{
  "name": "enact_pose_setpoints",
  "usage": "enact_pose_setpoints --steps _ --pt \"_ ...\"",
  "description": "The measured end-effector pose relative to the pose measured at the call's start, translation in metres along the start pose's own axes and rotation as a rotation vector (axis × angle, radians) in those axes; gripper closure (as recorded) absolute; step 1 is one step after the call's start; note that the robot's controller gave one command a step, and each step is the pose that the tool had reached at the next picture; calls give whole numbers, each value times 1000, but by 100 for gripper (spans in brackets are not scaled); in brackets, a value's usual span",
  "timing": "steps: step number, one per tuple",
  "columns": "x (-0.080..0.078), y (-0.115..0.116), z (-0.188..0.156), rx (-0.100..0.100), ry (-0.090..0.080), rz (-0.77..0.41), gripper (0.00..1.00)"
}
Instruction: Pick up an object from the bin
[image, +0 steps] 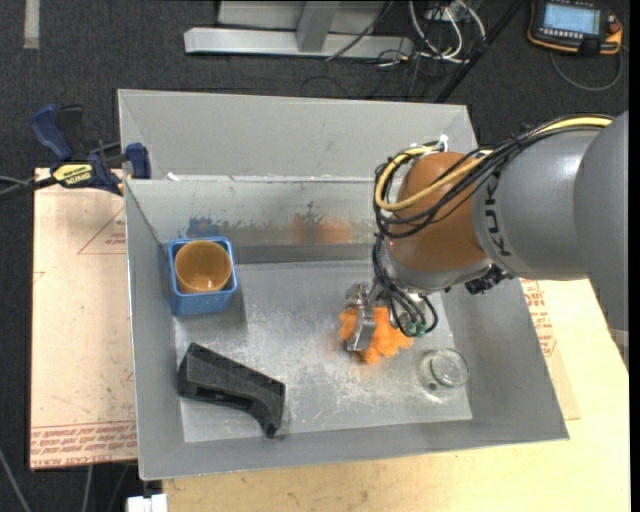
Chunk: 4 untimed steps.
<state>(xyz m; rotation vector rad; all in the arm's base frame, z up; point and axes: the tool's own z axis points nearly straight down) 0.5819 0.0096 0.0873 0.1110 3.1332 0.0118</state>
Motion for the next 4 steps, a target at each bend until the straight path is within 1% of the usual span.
enact_pose_setpoints --steps 2,3,4 --pt "0 0 0 0 0 -2 100" --pt "16 1 2 0 1 -219 100" --pt "-21 -12 -192 -1 -12 -67 100"
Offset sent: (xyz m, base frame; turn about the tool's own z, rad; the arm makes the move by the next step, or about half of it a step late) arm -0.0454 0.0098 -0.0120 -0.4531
